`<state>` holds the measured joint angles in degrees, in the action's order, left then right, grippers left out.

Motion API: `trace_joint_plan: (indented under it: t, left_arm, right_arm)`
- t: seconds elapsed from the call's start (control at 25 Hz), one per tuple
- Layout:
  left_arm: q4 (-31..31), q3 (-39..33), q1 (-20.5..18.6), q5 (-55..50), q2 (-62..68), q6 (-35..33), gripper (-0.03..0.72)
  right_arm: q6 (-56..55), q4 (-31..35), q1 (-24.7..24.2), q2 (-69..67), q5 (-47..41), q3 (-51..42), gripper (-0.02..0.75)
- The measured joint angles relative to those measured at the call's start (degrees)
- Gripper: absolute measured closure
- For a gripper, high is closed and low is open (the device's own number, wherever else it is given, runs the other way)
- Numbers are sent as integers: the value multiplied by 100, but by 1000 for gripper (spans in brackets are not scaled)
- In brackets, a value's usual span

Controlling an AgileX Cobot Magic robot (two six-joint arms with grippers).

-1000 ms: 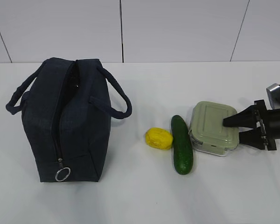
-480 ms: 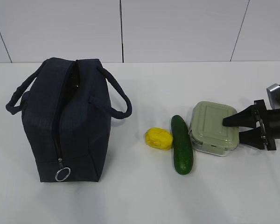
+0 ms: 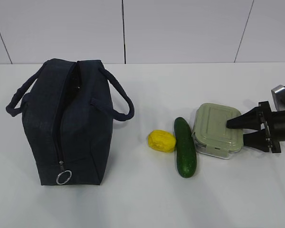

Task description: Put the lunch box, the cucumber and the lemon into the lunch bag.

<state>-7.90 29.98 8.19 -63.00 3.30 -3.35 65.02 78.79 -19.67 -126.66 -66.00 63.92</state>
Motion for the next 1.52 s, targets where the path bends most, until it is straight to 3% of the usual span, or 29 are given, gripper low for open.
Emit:
trace_joint_plan:
  t: [0.16,0.48,1.52]
  left_arm:
    - [0,0,0,0,0,0,448]
    - [0,0,0,0,0,0,448]
    - [0,0,0,0,0,0,448]
  right_arm:
    - [0,0,0,0,0,0,246]
    - [0,32,0,0,-37,6,335]
    - [0,32,0,0,-47,6,336]
